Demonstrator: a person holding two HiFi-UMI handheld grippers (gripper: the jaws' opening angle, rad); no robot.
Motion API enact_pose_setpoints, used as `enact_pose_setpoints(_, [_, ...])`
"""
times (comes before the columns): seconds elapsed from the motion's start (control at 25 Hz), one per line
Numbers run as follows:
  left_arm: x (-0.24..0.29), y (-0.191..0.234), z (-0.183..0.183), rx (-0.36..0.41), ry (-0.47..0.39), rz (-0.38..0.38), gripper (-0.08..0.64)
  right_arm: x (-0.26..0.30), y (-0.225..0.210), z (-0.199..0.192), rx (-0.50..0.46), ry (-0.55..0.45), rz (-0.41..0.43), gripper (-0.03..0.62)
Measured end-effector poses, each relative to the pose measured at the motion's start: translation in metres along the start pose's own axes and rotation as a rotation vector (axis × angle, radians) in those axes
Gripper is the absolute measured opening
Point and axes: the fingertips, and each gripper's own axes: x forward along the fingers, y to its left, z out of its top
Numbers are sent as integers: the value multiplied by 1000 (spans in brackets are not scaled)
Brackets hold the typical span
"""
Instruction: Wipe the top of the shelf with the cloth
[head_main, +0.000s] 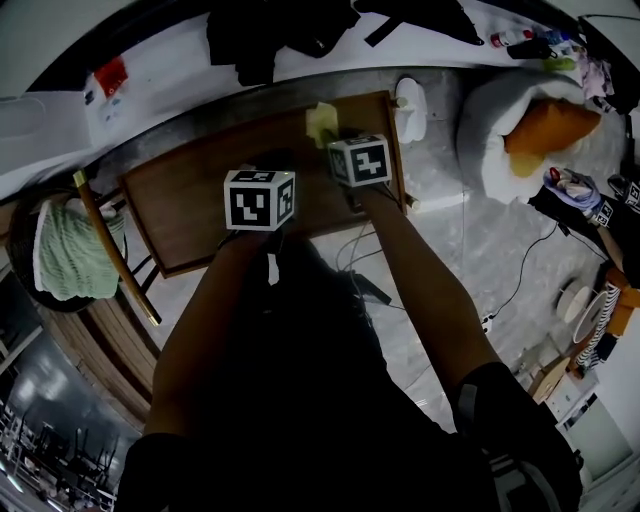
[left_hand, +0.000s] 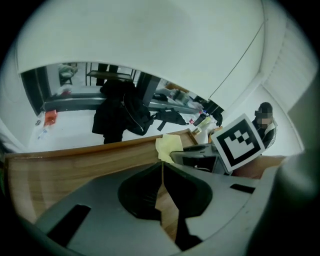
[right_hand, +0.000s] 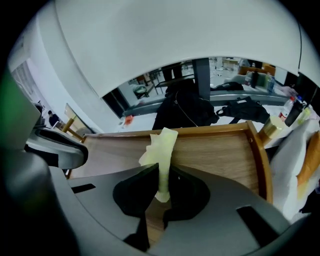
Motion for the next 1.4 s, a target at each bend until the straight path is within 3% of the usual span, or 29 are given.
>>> enact_pose_setpoints(0.24, [-1,-3,7,38,6,0,12,-14,-41,0,74,-19,-70,41])
enact_pose_setpoints(0.6, [-36,23,8,40,-30,54,12,-32,-92,0,284,-63,-211,43])
enact_pose_setpoints(1.0, [-53,29,-12,26,-26,77,12,-44,-121,-4,356,-111,-298,41])
enact_pose_setpoints(1.08, [-60,39,-13,10,-36,90,12,-47,-115,-3,358,-129,-308,41])
enact_pose_setpoints(1.2, [-74,59,-17,-22,-49,105,12,-50,-79,3,262,-137,-289,41])
enact_pose_setpoints(1.28, [-83,75,-17,-41,-65,113,12,-45,-39,11,201,-140,-236,41])
enact_pose_setpoints(1.4, [-103,97,-22,-73,-107,128,12,-38,30,12,188,-142,-120,41])
